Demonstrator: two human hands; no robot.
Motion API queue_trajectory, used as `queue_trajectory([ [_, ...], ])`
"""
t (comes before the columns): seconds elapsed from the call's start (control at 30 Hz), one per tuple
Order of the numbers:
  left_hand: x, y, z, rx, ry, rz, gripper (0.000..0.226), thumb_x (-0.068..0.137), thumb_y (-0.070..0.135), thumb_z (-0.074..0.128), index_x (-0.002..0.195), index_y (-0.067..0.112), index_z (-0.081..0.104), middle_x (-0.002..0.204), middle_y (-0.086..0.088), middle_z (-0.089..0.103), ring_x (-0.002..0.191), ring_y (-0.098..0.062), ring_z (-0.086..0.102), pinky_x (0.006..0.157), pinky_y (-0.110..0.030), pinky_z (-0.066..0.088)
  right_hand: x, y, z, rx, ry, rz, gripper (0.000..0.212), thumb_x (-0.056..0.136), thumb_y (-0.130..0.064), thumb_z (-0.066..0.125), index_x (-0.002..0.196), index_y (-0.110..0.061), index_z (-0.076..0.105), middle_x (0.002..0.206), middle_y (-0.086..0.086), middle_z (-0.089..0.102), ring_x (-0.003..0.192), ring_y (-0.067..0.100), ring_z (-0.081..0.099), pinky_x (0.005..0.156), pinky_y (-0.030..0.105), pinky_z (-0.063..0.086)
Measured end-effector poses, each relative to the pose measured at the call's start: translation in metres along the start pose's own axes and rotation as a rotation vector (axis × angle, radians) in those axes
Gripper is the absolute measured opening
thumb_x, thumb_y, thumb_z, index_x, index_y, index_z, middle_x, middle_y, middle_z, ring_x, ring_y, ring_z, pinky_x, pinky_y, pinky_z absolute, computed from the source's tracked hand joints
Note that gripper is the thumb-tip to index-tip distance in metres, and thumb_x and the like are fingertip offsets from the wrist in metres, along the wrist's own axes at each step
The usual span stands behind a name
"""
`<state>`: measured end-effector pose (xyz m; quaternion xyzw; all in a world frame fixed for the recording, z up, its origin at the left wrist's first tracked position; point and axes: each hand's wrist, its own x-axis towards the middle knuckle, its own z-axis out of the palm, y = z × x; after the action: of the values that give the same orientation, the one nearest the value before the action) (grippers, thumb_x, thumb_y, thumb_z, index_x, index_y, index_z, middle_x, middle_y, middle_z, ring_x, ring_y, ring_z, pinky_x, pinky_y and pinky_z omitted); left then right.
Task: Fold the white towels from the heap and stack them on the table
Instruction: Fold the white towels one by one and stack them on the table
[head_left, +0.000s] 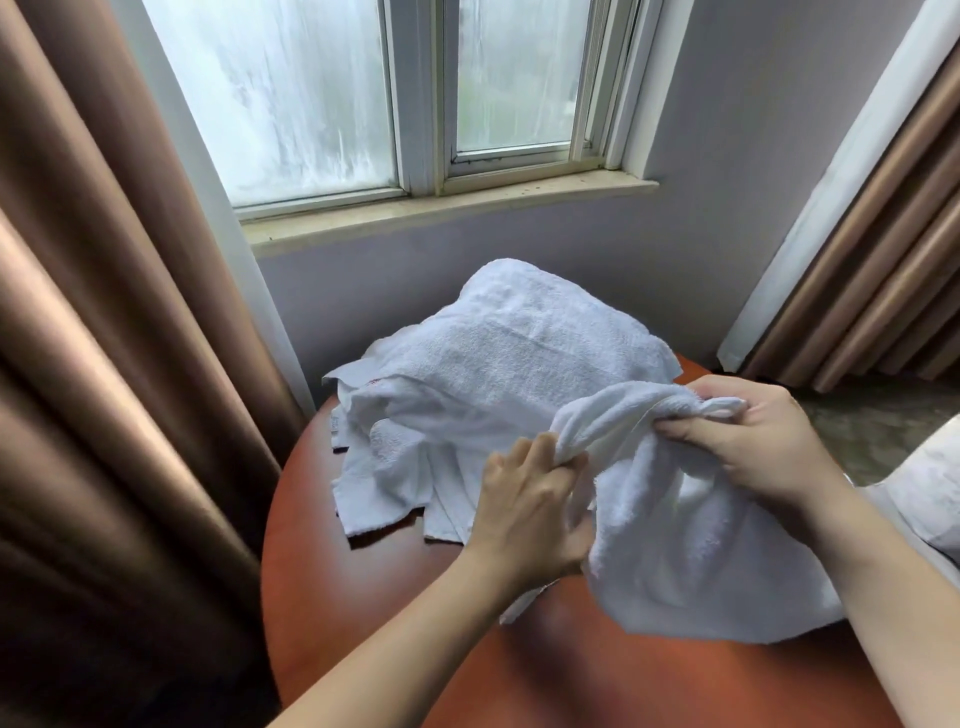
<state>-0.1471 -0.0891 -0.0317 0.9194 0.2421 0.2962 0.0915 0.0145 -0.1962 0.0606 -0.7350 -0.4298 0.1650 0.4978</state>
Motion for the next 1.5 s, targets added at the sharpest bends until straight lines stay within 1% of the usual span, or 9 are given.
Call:
queue_trajectory([
  [0.23,-0.001,0.008,0.007,0.059,0.033,-0.107,0.045,0.069,0.035,0.030,0.086,0.021,0.069,0.093,0.000,0.059,0.078,-0.028,0.056,0.058,-0.036,0.043,-0.005,-0.002,0.006,0.051,-0.038,-0.023,0.011,0.076,-0.008,0.078,0.071,-0.014,0.070,0.069,0.011,0.065,0.071,0.015,0.056,0.072,0.039,0.046],
  [0.37,-0.002,0.007,0.013,0.056,-0.004,-0.127,0.041,0.071,0.050,0.039,0.087,0.026,0.067,0.095,0.002,0.058,0.079,-0.025,0.054,0.061,-0.035,0.043,-0.007,-0.002,0.007,0.095,-0.036,-0.010,0.014,0.076,-0.007,0.078,0.070,-0.016,0.071,0.068,0.001,0.065,0.072,0.016,0.057,0.072,0.038,0.045],
  [0.63,0.009,-0.034,0.019,0.241,-0.019,-0.090,0.011,0.055,0.018,0.060,0.065,0.020,0.063,0.080,-0.002,0.053,0.064,-0.026,0.054,0.054,-0.034,0.038,-0.010,0.002,0.002,-0.108,0.097,-0.031,0.009,0.075,-0.010,0.076,0.072,-0.016,0.069,0.070,0.009,0.065,0.074,0.031,0.058,0.069,0.040,0.049],
  [0.77,0.007,-0.069,0.012,0.372,-0.071,-0.102,0.018,0.044,0.011,0.075,0.054,0.019,0.061,0.071,-0.004,0.050,0.058,-0.027,0.052,0.056,-0.036,0.038,-0.008,0.011,-0.006,-0.141,0.203,-0.006,0.021,0.077,-0.008,0.074,0.072,-0.028,0.069,0.068,0.000,0.065,0.071,0.020,0.058,0.065,0.034,0.046],
  [0.9,0.001,-0.092,0.012,0.414,-0.127,-0.123,0.024,0.050,0.013,0.081,0.049,0.019,0.058,0.067,-0.004,0.048,0.057,-0.027,0.053,0.057,-0.040,0.043,-0.008,0.012,0.000,-0.211,0.159,0.015,0.006,0.075,-0.023,0.073,0.077,-0.020,0.068,0.070,0.001,0.067,0.079,0.028,0.062,0.071,0.041,0.051],
  [1.0,0.005,-0.097,0.006,0.363,-0.094,-0.076,0.013,0.067,0.017,0.059,0.054,0.018,0.059,0.068,-0.005,0.048,0.058,-0.028,0.053,0.055,-0.040,0.045,-0.005,0.015,-0.001,-0.220,0.170,0.038,0.007,0.075,-0.025,0.073,0.077,-0.022,0.068,0.070,0.000,0.067,0.081,0.029,0.061,0.071,0.037,0.050],
  [1.13,0.012,-0.114,-0.010,0.048,0.014,0.144,0.013,0.082,0.017,0.042,0.069,0.014,0.044,0.075,-0.009,0.046,0.066,-0.024,0.044,0.057,-0.032,0.035,-0.005,0.024,-0.013,-0.183,0.216,0.107,0.034,0.080,-0.011,0.071,0.073,-0.044,0.067,0.062,-0.018,0.063,0.067,0.015,0.053,0.058,0.012,0.039],
  [1.3,0.020,-0.123,-0.034,0.024,-0.038,0.299,0.008,0.077,0.020,0.042,0.080,0.019,0.035,0.080,-0.009,0.048,0.065,-0.024,0.046,0.052,-0.030,0.041,-0.010,0.037,-0.011,-0.227,0.209,0.123,0.030,0.080,-0.012,0.070,0.081,-0.041,0.066,0.070,-0.013,0.065,0.080,0.026,0.060,0.062,0.021,0.041],
  [1.5,0.021,-0.134,-0.026,-0.005,-0.023,0.393,0.021,0.083,0.008,0.046,0.063,0.012,0.042,0.073,-0.006,0.040,0.060,-0.020,0.036,0.043,-0.038,0.040,-0.010,0.044,-0.018,-0.186,0.209,0.151,0.037,0.080,-0.006,0.068,0.078,-0.043,0.068,0.072,-0.018,0.067,0.081,0.023,0.060,0.064,0.017,0.042],
])
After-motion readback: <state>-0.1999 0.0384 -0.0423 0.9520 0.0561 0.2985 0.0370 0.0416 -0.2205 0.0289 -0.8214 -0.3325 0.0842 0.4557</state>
